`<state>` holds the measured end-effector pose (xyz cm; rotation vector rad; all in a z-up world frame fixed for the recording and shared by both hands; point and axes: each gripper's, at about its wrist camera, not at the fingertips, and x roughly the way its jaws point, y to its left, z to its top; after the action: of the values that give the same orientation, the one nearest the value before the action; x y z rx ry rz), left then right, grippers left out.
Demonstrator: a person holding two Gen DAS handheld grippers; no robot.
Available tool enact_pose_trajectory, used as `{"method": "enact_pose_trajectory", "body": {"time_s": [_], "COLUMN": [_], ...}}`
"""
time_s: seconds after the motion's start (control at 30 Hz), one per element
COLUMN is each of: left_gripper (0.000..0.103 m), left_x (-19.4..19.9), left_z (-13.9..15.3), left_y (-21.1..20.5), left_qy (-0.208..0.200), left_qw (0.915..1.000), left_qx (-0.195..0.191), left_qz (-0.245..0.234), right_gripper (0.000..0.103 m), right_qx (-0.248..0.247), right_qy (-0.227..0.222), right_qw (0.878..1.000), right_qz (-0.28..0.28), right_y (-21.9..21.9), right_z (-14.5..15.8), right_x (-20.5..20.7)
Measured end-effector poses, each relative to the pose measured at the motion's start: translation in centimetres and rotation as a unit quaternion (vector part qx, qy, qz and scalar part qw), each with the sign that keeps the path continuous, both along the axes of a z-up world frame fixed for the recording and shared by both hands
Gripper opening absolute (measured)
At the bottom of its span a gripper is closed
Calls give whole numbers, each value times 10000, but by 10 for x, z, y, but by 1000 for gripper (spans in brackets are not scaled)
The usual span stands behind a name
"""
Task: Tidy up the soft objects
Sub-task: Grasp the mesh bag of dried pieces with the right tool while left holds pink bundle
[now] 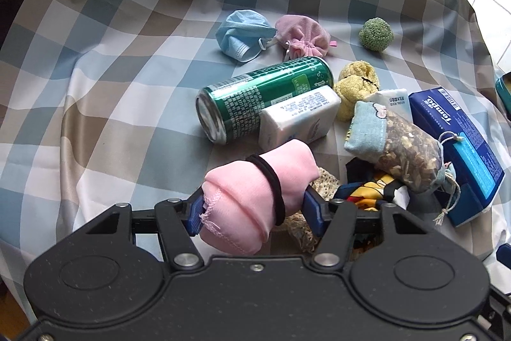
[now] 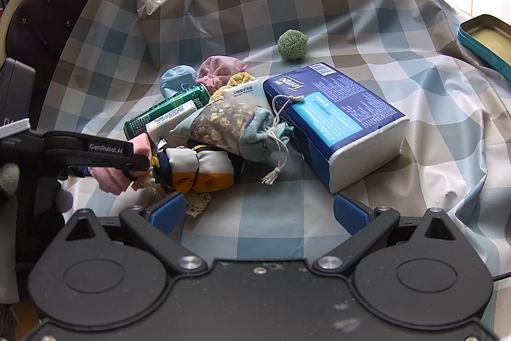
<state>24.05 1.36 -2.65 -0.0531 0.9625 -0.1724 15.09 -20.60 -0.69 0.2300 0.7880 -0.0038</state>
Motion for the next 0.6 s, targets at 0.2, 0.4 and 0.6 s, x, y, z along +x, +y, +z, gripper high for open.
{"method": "enact_pose_trajectory", "body": {"time_s": [0.2,0.4,0.6], "left_gripper": [56,56,56], "left_x": [-5,-9,-14], "left_z": [-3,5,12], "left_y": [18,33,49], "left_qy": [21,-148,-256], "left_qw": [9997,9993,9984], "left_qx": [-226,-308,-408], "left_qz": [89,180,301], "right_gripper": [100,100,100], "right_qx": [-116,-196,-316], "right_qy": [-14,6,0], "right_qw": [9999,9997,9993], "right_qz": [76,135,200], "right_y": [11,19,30], "right_z": [1,0,-4], "right_x": [16,35,61]}}
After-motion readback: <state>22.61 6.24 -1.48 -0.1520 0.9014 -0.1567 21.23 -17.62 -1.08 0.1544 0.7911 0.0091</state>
